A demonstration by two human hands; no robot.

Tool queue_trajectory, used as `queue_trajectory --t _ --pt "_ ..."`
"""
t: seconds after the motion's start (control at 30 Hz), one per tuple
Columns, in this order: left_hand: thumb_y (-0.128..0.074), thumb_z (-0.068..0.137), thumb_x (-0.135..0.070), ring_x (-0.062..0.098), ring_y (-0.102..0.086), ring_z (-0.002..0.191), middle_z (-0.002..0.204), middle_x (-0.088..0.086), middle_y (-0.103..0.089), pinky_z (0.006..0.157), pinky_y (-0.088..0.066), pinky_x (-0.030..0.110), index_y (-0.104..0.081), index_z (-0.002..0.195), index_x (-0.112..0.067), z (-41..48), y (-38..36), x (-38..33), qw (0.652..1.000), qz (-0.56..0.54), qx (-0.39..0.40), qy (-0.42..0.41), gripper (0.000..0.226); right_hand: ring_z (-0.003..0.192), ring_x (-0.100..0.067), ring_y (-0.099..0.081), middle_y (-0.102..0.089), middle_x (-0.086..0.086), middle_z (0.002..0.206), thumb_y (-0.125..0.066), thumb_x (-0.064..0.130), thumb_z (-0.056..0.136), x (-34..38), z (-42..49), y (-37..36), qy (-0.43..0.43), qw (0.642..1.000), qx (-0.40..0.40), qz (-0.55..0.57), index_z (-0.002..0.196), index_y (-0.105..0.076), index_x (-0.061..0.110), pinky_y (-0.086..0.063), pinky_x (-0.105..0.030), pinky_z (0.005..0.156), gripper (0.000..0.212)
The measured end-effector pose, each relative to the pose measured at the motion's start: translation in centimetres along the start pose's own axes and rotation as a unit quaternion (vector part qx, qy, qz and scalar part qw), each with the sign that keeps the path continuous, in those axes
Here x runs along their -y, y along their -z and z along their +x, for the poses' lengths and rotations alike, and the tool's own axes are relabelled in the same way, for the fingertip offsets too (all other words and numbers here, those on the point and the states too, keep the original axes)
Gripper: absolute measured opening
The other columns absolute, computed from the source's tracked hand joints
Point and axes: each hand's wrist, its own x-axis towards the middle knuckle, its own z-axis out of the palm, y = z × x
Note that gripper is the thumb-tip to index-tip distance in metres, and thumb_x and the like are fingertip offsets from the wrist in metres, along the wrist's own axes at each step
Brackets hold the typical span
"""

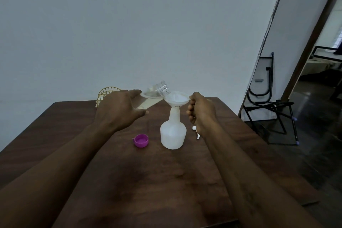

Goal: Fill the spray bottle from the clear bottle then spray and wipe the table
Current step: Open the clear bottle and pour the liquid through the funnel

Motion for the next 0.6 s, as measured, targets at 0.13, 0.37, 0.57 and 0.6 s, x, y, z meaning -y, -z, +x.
queue_trajectory --t 0.13,0.37,0.57,0.6 --pt "-0.08 0.074 -0.063 0.024 -0.067 0.108 0.119 -0.001 -0.074 0.075 -0.049 0.034 -0.061 0.141 -0.035 0.1 0.0 -0.1 1.0 0.011 -0.004 0.0 0.074 0.044 -0.012 -0.048 -0.056 0.004 0.054 -0.059 0.021 0.085 0.1 0.0 -0.1 0.012 1.0 -0.006 -0.012 0.067 -0.058 0.017 -0.039 -0.023 0.045 0.018" --pt "-0.08 0.076 -0.059 0.028 -0.066 0.109 0.117 -0.001 -0.073 0.072 -0.042 0.033 -0.061 0.141 -0.034 0.7 0.6 -0.3 1.0 0.024 0.002 -0.013 0.072 0.047 -0.013 -0.048 -0.056 0.004 0.054 -0.06 0.02 0.087 -0.2 -0.1 0.1 0.043 0.999 -0.011 -0.029 0.072 -0.058 0.014 -0.038 -0.024 0.045 0.016" --pt "-0.081 0.076 -0.055 0.031 -0.067 0.099 0.108 0.002 -0.074 0.074 -0.051 0.038 -0.066 0.133 -0.03 1.1 1.7 -0.7 0.997 0.058 -0.004 -0.051 0.063 0.047 -0.013 -0.049 -0.056 0.003 0.054 -0.06 0.021 0.088 -0.3 -0.3 0.0 0.058 0.998 -0.013 -0.038 0.075 -0.058 0.013 -0.039 -0.024 0.045 0.016" --pt "-0.081 0.077 -0.054 0.031 -0.067 0.099 0.108 0.003 -0.074 0.073 -0.051 0.038 -0.066 0.133 -0.03 1.1 1.8 -0.7 0.996 0.063 -0.005 -0.057 0.063 0.047 -0.013 -0.049 -0.056 0.003 0.054 -0.06 0.021 0.089 -0.4 -0.4 0.0 0.06 0.997 -0.014 -0.038 0.074 -0.058 0.013 -0.039 -0.024 0.045 0.016"
